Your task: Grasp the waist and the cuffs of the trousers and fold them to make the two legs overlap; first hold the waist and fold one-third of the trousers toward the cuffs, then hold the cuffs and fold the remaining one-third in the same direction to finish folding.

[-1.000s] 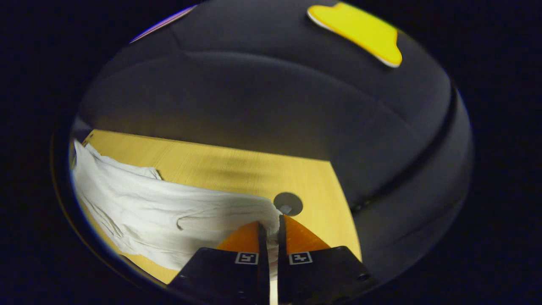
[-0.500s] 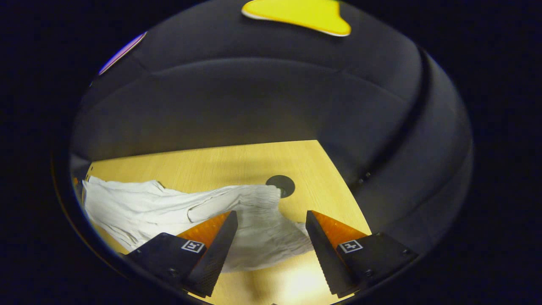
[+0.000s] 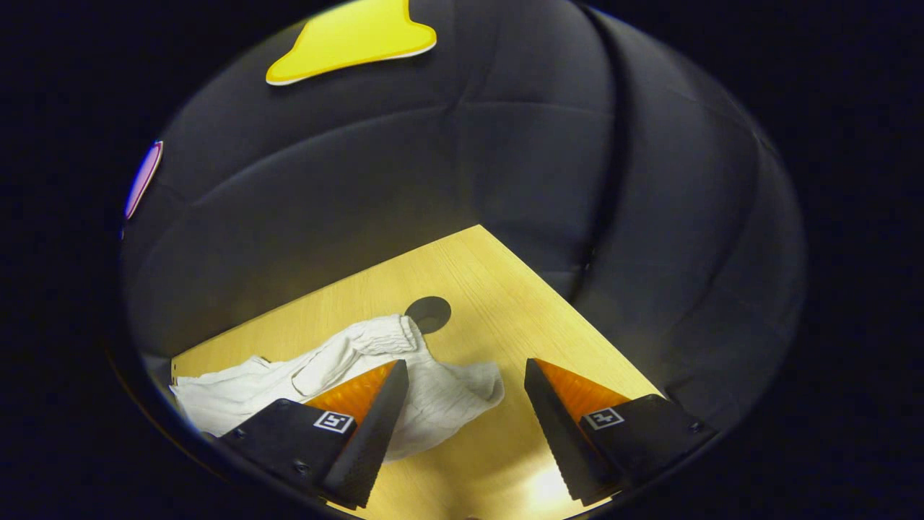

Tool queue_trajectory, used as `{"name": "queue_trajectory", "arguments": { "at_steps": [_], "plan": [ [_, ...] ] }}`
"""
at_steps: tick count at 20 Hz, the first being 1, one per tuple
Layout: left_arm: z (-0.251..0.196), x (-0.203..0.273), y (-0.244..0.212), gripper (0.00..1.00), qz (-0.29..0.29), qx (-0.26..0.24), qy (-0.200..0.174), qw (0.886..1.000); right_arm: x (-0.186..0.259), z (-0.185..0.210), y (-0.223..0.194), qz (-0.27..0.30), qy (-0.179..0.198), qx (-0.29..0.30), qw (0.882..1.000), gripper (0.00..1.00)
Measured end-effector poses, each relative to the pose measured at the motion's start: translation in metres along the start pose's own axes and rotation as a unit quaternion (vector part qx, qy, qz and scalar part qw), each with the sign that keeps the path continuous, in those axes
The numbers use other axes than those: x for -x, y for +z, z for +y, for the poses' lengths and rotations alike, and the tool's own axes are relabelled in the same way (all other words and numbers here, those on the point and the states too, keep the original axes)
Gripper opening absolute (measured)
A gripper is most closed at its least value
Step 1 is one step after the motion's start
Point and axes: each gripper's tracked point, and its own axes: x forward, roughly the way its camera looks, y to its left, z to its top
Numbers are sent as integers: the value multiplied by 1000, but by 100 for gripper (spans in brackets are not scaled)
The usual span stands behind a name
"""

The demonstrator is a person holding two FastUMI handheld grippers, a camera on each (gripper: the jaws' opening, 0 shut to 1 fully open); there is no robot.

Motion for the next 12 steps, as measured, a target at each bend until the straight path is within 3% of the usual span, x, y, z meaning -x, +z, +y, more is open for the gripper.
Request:
{"name": "queue_trajectory", "arguments": {
  "at_steps": [3,6,12],
  "plan": [
    [-41,14,5,96,-3,-11,-40,999,0,3,-7,8,6,-12,1000,99],
    [-66,24,10,96,-10,-32,-55,998,1,3,-7,11,2,10,1000,99],
    [-109,51,16,96,-16,26,-99,995,2,1,2,-4,-7,36,999,97]
  ]
}}
